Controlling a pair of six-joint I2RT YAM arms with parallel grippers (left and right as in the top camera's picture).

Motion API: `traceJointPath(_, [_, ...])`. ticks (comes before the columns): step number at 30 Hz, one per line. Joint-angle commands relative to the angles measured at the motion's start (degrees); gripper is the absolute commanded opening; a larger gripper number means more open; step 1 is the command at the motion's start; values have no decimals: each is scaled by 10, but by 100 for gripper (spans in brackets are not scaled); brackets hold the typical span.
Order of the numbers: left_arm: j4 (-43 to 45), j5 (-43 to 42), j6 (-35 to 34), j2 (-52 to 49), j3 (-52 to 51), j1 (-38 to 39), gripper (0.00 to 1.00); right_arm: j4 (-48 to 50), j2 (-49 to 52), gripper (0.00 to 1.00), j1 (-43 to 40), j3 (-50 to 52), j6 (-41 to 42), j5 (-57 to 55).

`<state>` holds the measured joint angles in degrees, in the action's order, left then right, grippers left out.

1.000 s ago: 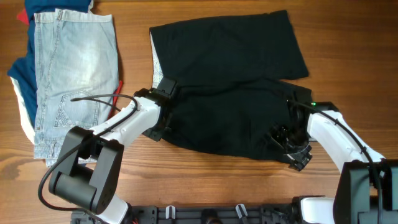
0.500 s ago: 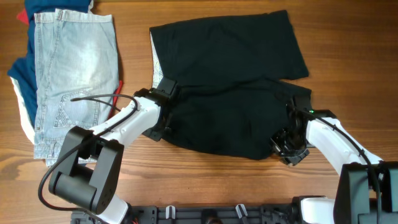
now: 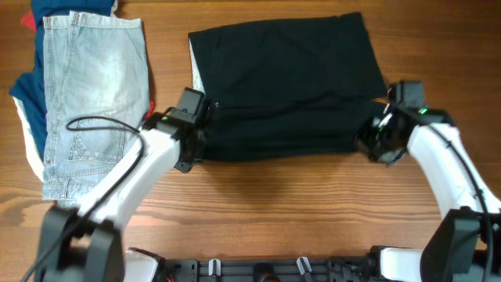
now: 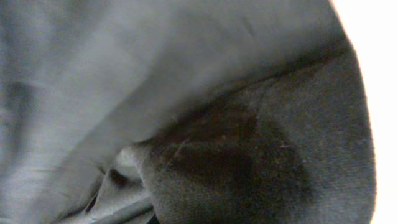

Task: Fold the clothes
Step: 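Lift the hems and fold the legs up toward the waistband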

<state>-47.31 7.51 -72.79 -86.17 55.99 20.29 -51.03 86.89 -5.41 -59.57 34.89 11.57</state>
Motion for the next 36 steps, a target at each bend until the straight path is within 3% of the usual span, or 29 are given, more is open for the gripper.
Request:
traceJointPath(1, [-5,26,69,108,-2,-8,4,-26,-6,4,-41,-103,-76,-22])
traceJointPath(8, [-9,26,125,233,-2,-5,4,-85,-13,4,-54,-191,-125,-10])
traceJointPath(24, [-79,32,93,313,-2,76,4,-146,-193,4,-54,-192,-157,-10])
traceJointPath(30, [-71,102,93,285,-2,75,4,-80,-148,4,-54,-192,-160,-32])
traceJointPath(36, [-12,167,94,220,-2,75,4,0,-42,4,-54,-192,-170,-22])
